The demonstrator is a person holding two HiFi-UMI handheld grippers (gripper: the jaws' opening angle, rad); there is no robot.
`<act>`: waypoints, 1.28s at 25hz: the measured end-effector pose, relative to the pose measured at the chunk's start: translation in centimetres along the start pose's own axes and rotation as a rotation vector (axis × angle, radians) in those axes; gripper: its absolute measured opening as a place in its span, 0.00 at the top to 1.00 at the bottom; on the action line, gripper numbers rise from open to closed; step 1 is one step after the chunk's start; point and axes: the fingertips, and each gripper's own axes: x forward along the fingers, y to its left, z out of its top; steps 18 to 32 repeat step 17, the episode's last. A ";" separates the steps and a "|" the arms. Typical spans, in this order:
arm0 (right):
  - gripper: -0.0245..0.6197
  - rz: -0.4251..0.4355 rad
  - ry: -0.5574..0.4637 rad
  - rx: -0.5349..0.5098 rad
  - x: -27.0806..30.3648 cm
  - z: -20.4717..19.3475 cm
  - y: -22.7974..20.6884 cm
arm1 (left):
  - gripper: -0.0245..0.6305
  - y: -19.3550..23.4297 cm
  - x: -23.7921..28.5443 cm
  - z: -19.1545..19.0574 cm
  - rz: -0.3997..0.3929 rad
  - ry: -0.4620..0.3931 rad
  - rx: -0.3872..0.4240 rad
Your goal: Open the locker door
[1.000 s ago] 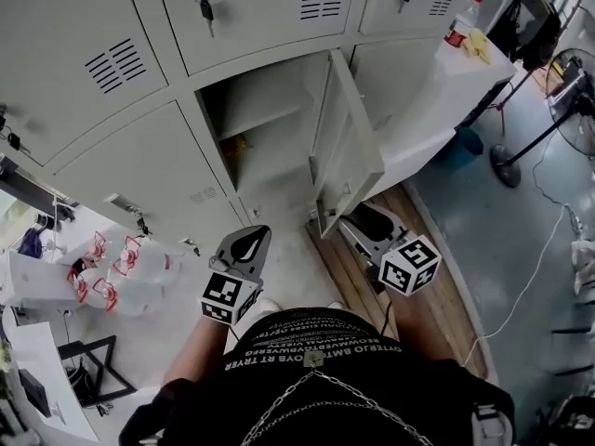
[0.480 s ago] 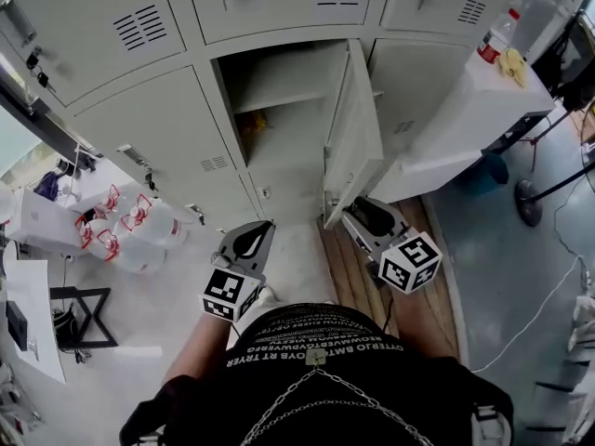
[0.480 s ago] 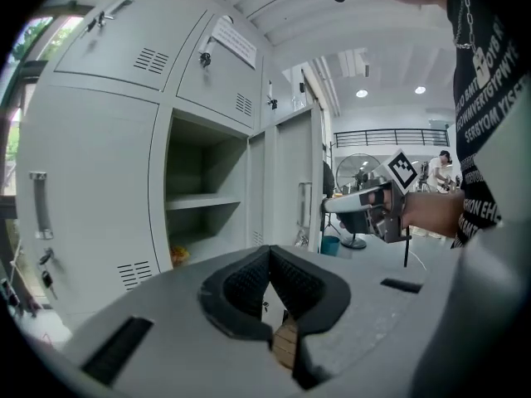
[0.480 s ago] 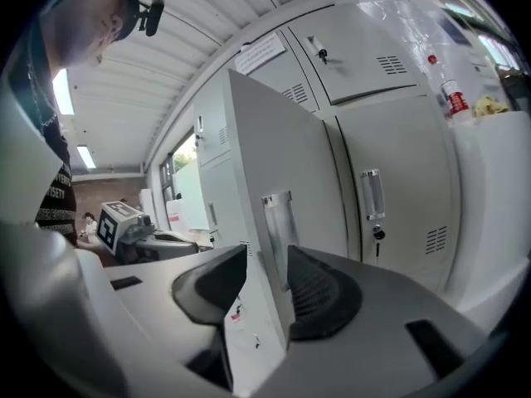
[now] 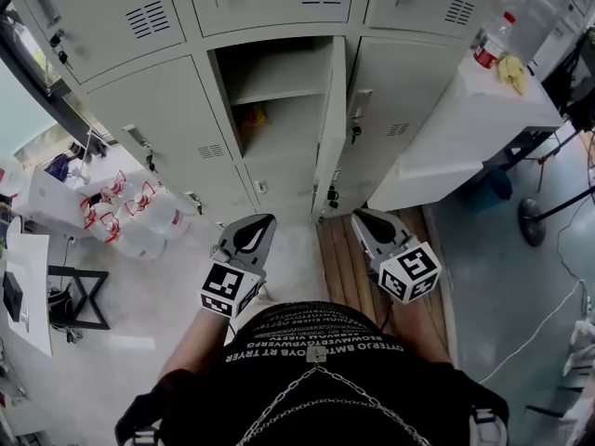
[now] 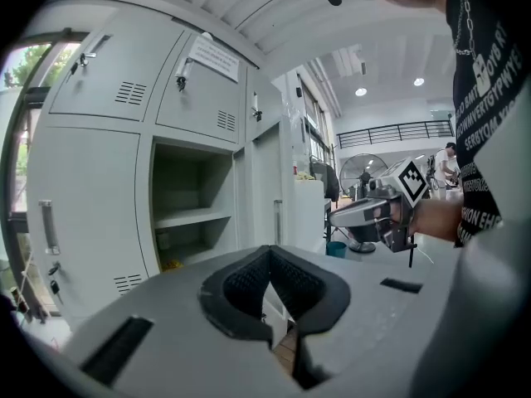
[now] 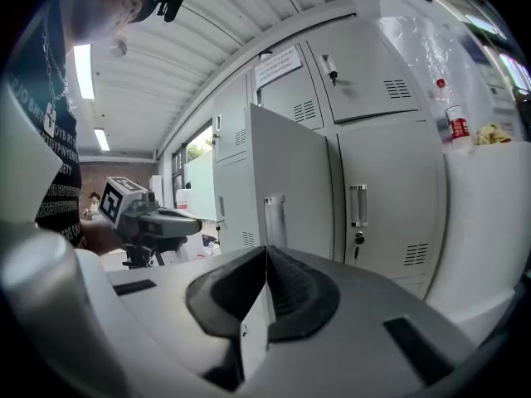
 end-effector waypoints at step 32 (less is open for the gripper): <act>0.96 -0.025 -0.052 0.057 -4.9 -1.3 -4.7 | 0.96 -7.0 2.7 0.4 -0.050 0.067 0.072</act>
